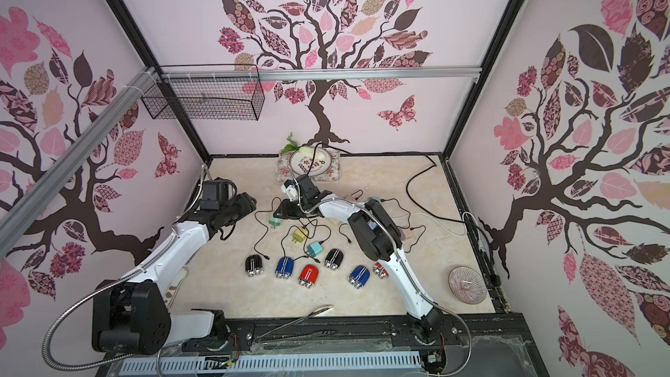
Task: Unplug the electric shaver
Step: Place the plug at the center of the board.
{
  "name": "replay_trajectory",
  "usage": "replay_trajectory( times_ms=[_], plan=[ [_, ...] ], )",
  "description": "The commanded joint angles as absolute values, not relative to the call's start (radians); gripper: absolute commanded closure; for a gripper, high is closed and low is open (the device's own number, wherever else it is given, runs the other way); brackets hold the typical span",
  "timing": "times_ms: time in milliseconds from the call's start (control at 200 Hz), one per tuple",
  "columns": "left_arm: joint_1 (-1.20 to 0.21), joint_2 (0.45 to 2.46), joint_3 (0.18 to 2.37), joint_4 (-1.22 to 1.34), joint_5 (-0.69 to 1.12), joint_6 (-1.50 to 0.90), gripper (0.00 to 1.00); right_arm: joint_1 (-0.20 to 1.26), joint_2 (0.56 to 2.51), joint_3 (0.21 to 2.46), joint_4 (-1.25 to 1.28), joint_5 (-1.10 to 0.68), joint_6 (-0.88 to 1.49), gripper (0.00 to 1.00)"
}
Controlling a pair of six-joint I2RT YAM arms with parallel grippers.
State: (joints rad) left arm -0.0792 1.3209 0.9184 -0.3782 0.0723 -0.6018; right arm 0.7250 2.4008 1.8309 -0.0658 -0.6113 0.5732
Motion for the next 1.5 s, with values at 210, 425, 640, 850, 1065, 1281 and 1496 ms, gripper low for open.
replay_trajectory(
  times_ms=[210,425,640,850,1065,1281,1496],
  plan=[
    [-0.076,1.309,0.884,-0.342,0.087,-0.601,0.3,0.725,2.427,1.841,-0.097,-0.576,0.55,0.83],
    [-0.075,1.316,0.886,-0.334,0.094,-0.606,0.23,0.724,2.423,1.846,-0.119,-0.554,0.531,0.69],
    [-0.076,1.324,0.902,-0.337,0.098,-0.606,0.22,0.724,2.406,1.878,-0.169,-0.527,0.488,0.6],
    [-0.077,1.336,0.914,-0.342,0.097,-0.606,0.2,0.705,2.375,1.886,-0.215,-0.499,0.446,0.51],
    [-0.076,1.355,0.925,-0.345,0.081,-0.606,0.17,0.689,2.321,1.854,-0.23,-0.48,0.424,0.48],
    [-0.076,1.403,0.941,-0.342,0.094,-0.597,0.08,0.678,2.253,1.819,-0.264,-0.439,0.382,0.43],
    [-0.076,1.436,0.943,-0.32,0.114,-0.602,0.02,0.634,2.162,1.726,-0.229,-0.411,0.384,0.34]
  ],
)
